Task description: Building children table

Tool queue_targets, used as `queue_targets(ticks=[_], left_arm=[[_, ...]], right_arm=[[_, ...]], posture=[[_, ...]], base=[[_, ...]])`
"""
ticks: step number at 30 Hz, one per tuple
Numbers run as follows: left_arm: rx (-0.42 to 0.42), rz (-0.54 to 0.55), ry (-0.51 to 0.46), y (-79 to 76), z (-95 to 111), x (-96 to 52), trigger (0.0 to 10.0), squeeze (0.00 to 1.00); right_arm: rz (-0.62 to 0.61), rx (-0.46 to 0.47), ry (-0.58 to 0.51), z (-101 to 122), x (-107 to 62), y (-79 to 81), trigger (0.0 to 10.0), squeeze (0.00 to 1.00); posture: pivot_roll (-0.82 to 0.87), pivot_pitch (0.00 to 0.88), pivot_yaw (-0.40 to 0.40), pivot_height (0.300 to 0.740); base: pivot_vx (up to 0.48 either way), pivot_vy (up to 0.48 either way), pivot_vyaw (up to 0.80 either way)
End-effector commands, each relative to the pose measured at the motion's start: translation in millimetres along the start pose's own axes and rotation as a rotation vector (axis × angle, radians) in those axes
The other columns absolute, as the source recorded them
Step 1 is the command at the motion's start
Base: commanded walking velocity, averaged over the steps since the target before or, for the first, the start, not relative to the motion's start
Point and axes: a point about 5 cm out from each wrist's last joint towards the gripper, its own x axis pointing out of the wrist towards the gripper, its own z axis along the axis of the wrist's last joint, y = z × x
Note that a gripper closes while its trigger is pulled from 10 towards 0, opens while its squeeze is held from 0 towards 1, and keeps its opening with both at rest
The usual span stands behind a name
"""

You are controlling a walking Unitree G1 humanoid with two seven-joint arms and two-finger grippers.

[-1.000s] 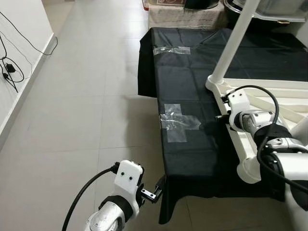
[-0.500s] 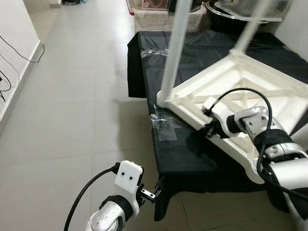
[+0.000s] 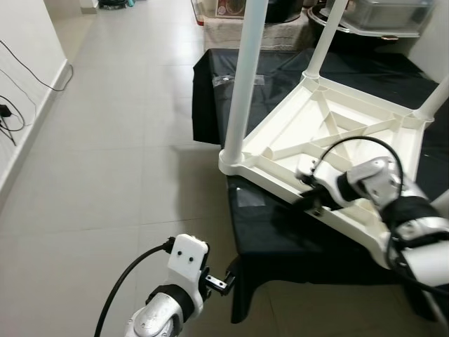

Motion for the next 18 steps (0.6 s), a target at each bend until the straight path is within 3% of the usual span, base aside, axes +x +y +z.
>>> queue_targets(ticks=[1,3,9,11,18], left_arm=[[-0.010,-0.009,0.019,-0.6,-4.8,-0.1,10.0,0.00],[-0.008,-0.008,0.020,-0.2,-4.9,-0.2,10.0,0.00],[-0.007,-0.009,0.020,0.0,-5.2,-0.3,10.0,0.00],[-0.008,-0.009,0.020,0.5,-5.2,0.1,10.0,0.00],[-0.008,-0.007,0.019,0.9,-5.1,0.2,10.0,0.00]], right_arm=[[0.230,-0.209,0.218,-22.7,20.2,26.0,0.0,0.00],[0.220,-0.293,0.281,-29.1,12.4,24.1,0.0,0.00],[0.209,-0.327,0.282,-28.5,5.7,21.3,0.0,0.00],[0.236,-0.397,0.328,-34.9,2.1,23.9,0.0,0.00],[0.292,-0.474,0.399,-47.0,-1.2,29.5,0.0,0.00]], posture=[[0.08,0.175,-0.083,0.740],[0.08,0.177,-0.081,0.740],[0.08,0.177,-0.079,0.740],[0.08,0.178,-0.081,0.740],[0.08,0.179,-0.081,0.740]], base=[[0.000,0.000,0.00],[0.000,0.000,0.00],[0.000,0.000,0.00],[0.000,0.000,0.00],[0.000,0.000,0.00]])
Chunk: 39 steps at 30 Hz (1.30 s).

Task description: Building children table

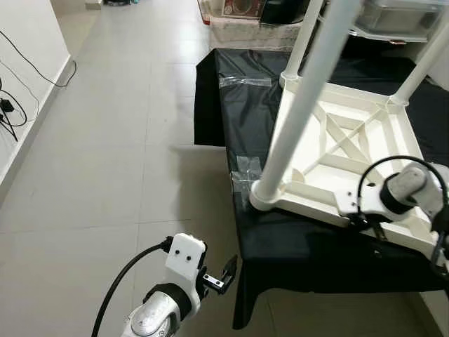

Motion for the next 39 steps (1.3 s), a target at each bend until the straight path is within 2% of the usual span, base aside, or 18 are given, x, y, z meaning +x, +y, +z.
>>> queue_targets(ticks=[1,4,8,11,12,16,19,20,21,23,27,29,33,39], left_arm=[[-0.008,-0.006,0.015,-0.3,-4.3,-0.9,10.0,0.00],[-0.008,-0.006,0.015,-0.3,-4.2,-0.9,10.0,0.00],[-0.008,-0.005,0.016,0.5,-4.2,-1.3,10.0,0.00],[-0.008,-0.007,0.018,0.8,-4.6,-1.1,10.0,0.00],[-0.008,-0.009,0.019,1.1,-4.9,-1.0,10.0,0.00],[-0.008,-0.012,0.021,1.3,-5.1,-0.9,10.0,0.00],[-0.005,-0.014,0.023,1.3,-5.5,-0.5,10.0,0.00],[-0.005,-0.014,0.024,1.3,-5.6,-0.6,10.0,0.00],[-0.005,-0.014,0.024,1.3,-5.6,-0.6,10.0,0.00],[-0.005,-0.012,0.025,1.3,-6.2,-0.9,10.0,0.00],[-0.005,-0.012,0.025,1.4,-6.4,-0.9,10.0,0.00],[-0.007,-0.011,0.025,1.2,-6.8,-1.2,10.0,0.00],[-0.009,-0.012,0.025,0.8,-7.0,-1.5,10.0,0.00],[-0.013,-0.016,0.026,-0.1,-6.9,-1.9,10.0,0.00]], right_arm=[[0.199,-0.172,0.093,0.5,27.0,22.3,0.0,0.00],[0.212,-0.167,0.127,-7.2,24.0,25.6,0.0,0.00],[0.226,-0.097,0.167,-28.5,16.7,37.5,0.0,0.00],[0.256,-0.108,0.163,-37.1,17.7,49.3,0.0,0.00],[0.254,-0.136,0.164,-38.0,20.8,52.8,0.0,0.00],[0.244,-0.175,0.148,-34.5,25.6,53.6,0.0,0.00],[0.191,-0.201,0.079,-20.6,30.7,45.2,0.0,0.00],[0.149,-0.232,0.037,-10.0,32.0,37.5,0.0,0.00],[0.149,-0.232,0.037,-10.0,32.0,37.5,0.0,0.00],[0.078,-0.300,-0.022,7.4,33.4,25.9,0.0,0.00],[0.055,-0.324,-0.040,12.7,33.8,22.8,0.0,0.00],[0.037,-0.374,-0.115,29.1,35.7,17.4,0.0,0.00],[0.014,-0.392,-0.184,42.6,36.0,12.2,0.0,0.00],[-0.079,-0.472,-0.333,80.5,30.3,-5.4,0.0,0.00]], posture=[[0.08,0.178,-0.081,0.740],[0.08,0.178,-0.082,0.740],[0.07,0.177,-0.077,0.740],[0.07,0.177,-0.076,0.740],[0.07,0.175,-0.071,0.740],[0.07,0.173,-0.068,0.740],[0.07,0.171,-0.067,0.740],[0.08,0.164,-0.069,0.740],[0.08,0.164,-0.069,0.740],[0.08,0.162,-0.073,0.740],[0.08,0.162,-0.073,0.740],[0.08,0.158,-0.075,0.740],[0.08,0.155,-0.074,0.740],[0.08,0.156,-0.075,0.740]], base=[[0.000,0.000,0.00],[0.000,0.000,0.00],[0.000,0.000,0.00],[0.000,0.000,0.00],[0.000,0.000,0.00],[0.000,0.000,0.00],[0.000,0.000,0.00],[0.000,0.000,0.00],[0.000,0.000,0.00],[0.000,0.000,0.00],[0.000,0.000,0.00],[0.000,0.000,0.00],[0.000,0.000,0.00],[0.000,0.000,0.00]])
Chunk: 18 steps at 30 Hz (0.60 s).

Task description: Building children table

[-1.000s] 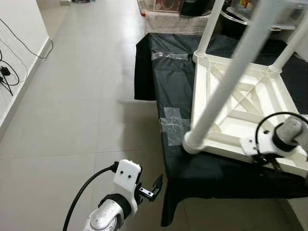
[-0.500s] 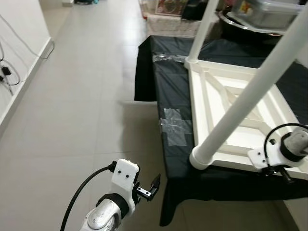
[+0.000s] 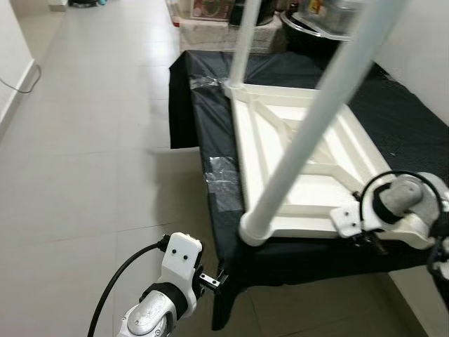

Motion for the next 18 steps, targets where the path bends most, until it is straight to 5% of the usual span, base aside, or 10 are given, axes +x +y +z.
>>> queue_targets(ticks=[1,9,11,18], left_arm=[[-0.017,-0.018,0.022,-3.1,-5.3,-0.1,10.0,0.00],[-0.014,-0.014,0.020,-3.4,-4.6,0.9,10.0,0.00],[-0.012,-0.012,0.018,-3.6,-4.1,0.9,10.0,0.00],[-0.011,-0.011,0.017,-3.4,-3.7,1.1,10.0,0.00]], right_arm=[[-0.016,-0.172,-0.120,31.2,18.4,-10.9,0.0,0.00],[-0.035,-0.203,-0.062,29.3,17.9,-14.3,0.0,0.00],[-0.033,-0.160,-0.002,21.9,17.7,-13.8,10.0,0.00],[-0.028,-0.094,0.082,8.9,15.0,-10.4,10.0,0.00]], posture=[[0.08,0.156,-0.075,0.740],[0.08,0.160,-0.084,0.740],[0.08,0.162,-0.085,0.740],[0.08,0.164,-0.084,0.740]], base=[[0.000,0.000,0.00],[0.000,0.000,0.00],[0.000,0.000,0.00],[0.000,0.000,0.00]])
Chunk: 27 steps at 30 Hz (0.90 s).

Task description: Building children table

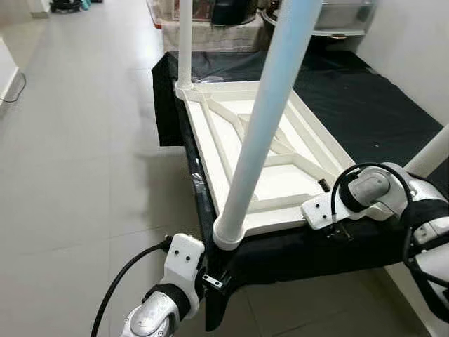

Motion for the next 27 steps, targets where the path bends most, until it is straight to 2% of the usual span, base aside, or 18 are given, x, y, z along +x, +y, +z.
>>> queue_targets(ticks=[1,2,10,11,15,18,20,21,23,26,27], left_arm=[[-0.013,-0.005,0.021,-2.1,-4.8,0.1,10.0,0.00],[-0.013,-0.004,0.022,-1.8,-5.0,0.1,10.0,0.00],[-0.011,-0.002,0.024,-1.1,-5.6,0.4,10.0,0.00],[-0.012,-0.002,0.024,-0.9,-5.7,0.6,10.0,0.00],[-0.012,-0.001,0.025,-0.8,-6.0,0.8,10.0,0.00],[-0.013,0.000,0.025,-0.3,-6.2,1.2,10.0,0.00],[-0.014,0.001,0.026,0.4,-6.7,1.7,10.0,0.00],[-0.014,0.001,0.026,0.4,-6.7,1.7,10.0,0.00],[-0.015,0.000,0.026,0.8,-7.1,2.3,10.0,0.00],[-0.016,0.000,0.025,0.9,-7.0,2.5,10.0,0.00],[-0.016,-0.001,0.026,1.0,-7.3,2.7,10.0,0.00]], right_arm=[[-0.003,-0.007,0.020,-0.4,9.7,4.9,10.0,0.00],[-0.006,0.004,0.027,-1.6,9.0,4.5,10.0,1.00],[0.015,0.054,0.072,-9.0,7.1,7.5,10.0,1.00],[0.017,0.062,0.082,-10.4,6.8,8.2,10.0,0.00],[0.024,0.082,0.077,-11.4,5.4,8.8,10.0,0.00],[0.067,0.119,0.044,-12.8,-4.5,8.6,10.0,0.00],[0.113,0.138,0.012,-13.9,-18.5,6.9,10.0,0.00],[0.113,0.138,0.012,-13.9,-18.5,6.9,10.0,0.00],[0.098,0.150,-0.020,-13.6,-36.1,-0.9,10.0,0.00],[0.087,0.152,-0.034,-13.1,-42.2,-4.0,10.0,0.00],[0.073,0.165,-0.054,-12.6,-50.3,-8.0,10.0,0.00]], posture=[[0.08,0.164,-0.084,0.740],[0.08,0.164,-0.084,0.740],[0.08,0.164,-0.082,0.740],[0.08,0.164,-0.081,0.740],[0.08,0.164,-0.081,0.740],[0.08,0.164,-0.081,0.740],[0.08,0.164,-0.081,0.740],[0.08,0.164,-0.081,0.740],[0.07,0.161,-0.079,0.740],[0.07,0.160,-0.080,0.740],[0.07,0.159,-0.080,0.740]], base=[[0.000,0.000,0.00],[0.000,0.000,0.00],[0.000,0.000,0.00],[0.000,0.000,0.00],[0.000,0.000,0.00],[0.000,0.000,0.00],[0.000,0.000,0.00],[0.000,0.000,0.00],[0.000,0.000,0.00],[0.000,0.000,0.00],[0.000,0.000,0.00]])
